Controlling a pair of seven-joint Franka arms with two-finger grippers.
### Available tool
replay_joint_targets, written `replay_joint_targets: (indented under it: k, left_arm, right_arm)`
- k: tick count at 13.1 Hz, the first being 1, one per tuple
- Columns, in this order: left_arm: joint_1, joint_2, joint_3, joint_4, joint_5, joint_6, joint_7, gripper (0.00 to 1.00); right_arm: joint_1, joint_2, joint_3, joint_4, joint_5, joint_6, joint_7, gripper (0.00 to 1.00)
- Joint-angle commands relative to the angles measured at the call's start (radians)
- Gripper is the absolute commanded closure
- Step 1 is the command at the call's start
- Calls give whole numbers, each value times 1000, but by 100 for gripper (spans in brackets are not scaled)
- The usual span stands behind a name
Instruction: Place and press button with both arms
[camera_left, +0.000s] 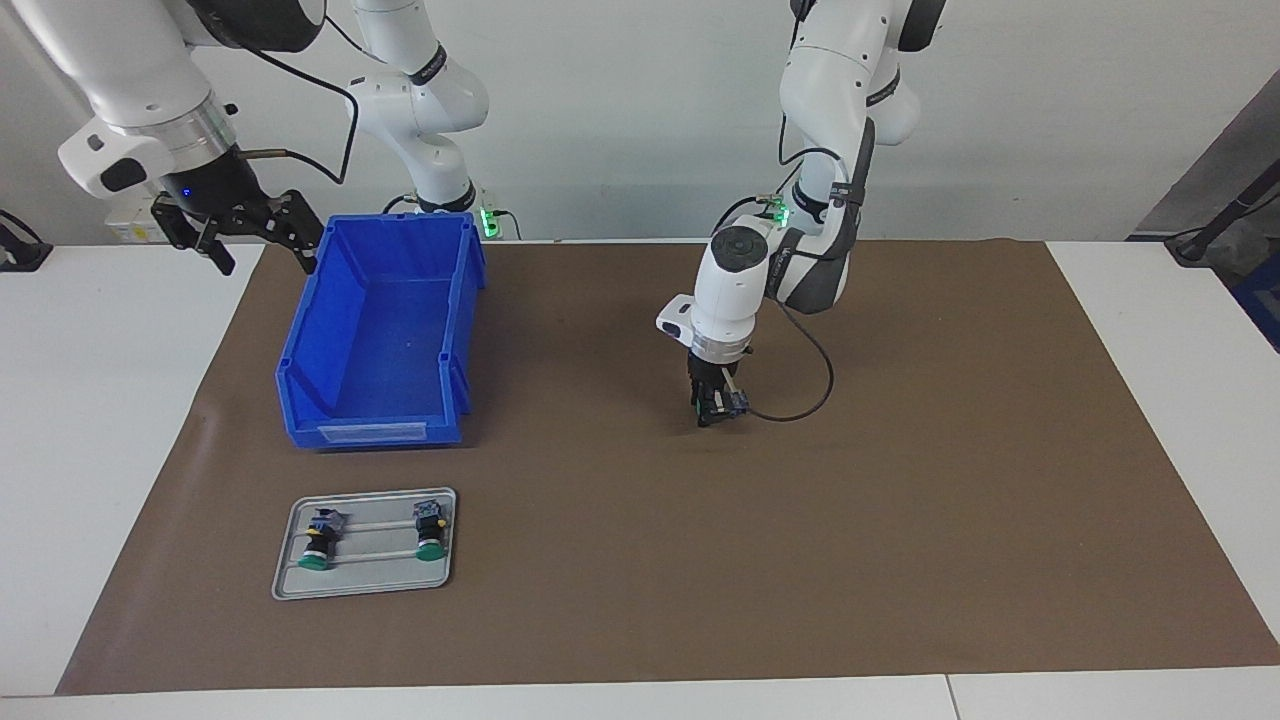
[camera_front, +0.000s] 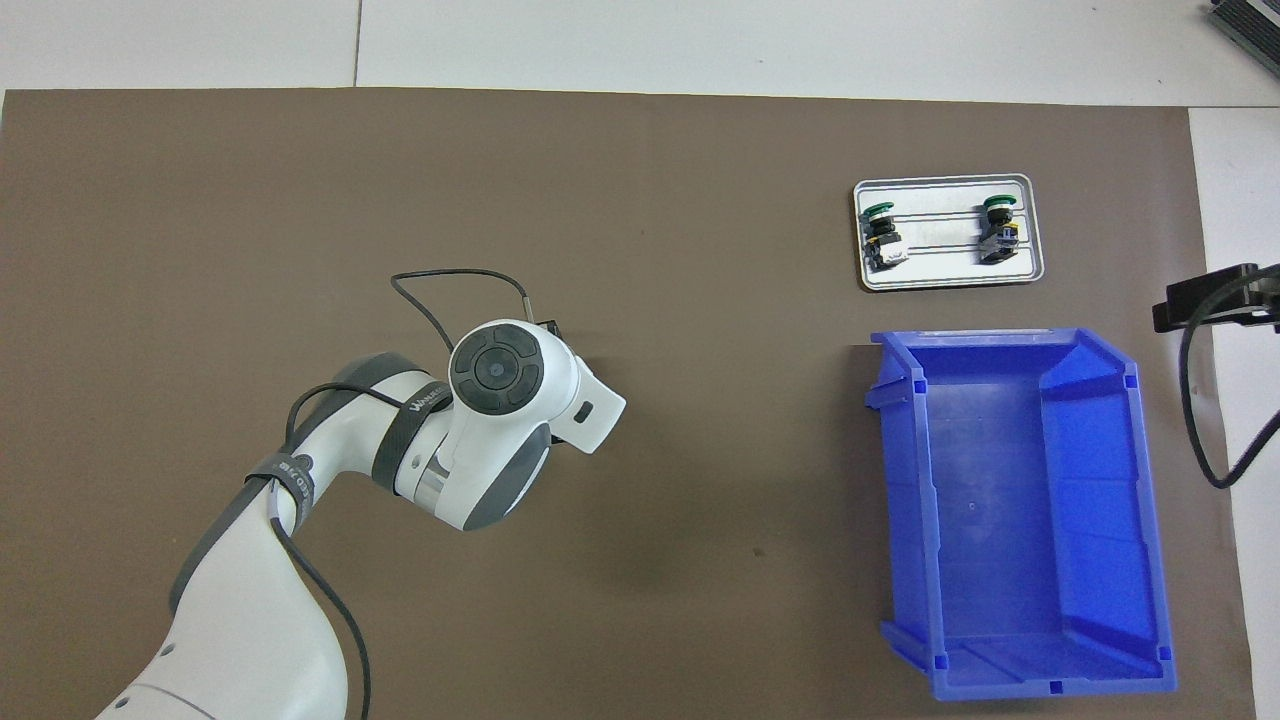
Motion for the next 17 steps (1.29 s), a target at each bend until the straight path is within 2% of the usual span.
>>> replay_joint_targets:
  k: [1, 3, 5, 8, 12, 14, 17]
  left_arm:
    - [38, -86, 13, -1, 29, -25, -7, 100]
    - [108, -128, 4, -5, 18, -31, 22, 100]
    - [160, -135, -2, -10, -27, -30, 45, 100]
    - [222, -137, 4, -10, -271, -51, 245, 100]
    - [320, -145, 4, -30, -475, -53, 442, 100]
    - [381, -154, 2, -60, -642, -56, 590, 100]
    - [394, -168, 7, -111, -871, -53, 747, 100]
  right_arm:
    - [-16, -25, 9, -27, 6, -8, 69, 0]
    - [-14, -28, 9, -31, 6, -11, 94, 0]
    - [-16, -28, 9, -31, 6, -9, 92, 0]
    - [-14, -35, 8, -48, 1, -11, 83, 0]
    - [-5, -51, 8, -71, -30, -2, 81, 0]
    - [-5, -49, 9, -70, -30, 2, 81, 0]
    - [-7, -36, 11, -44, -13, 18, 95, 0]
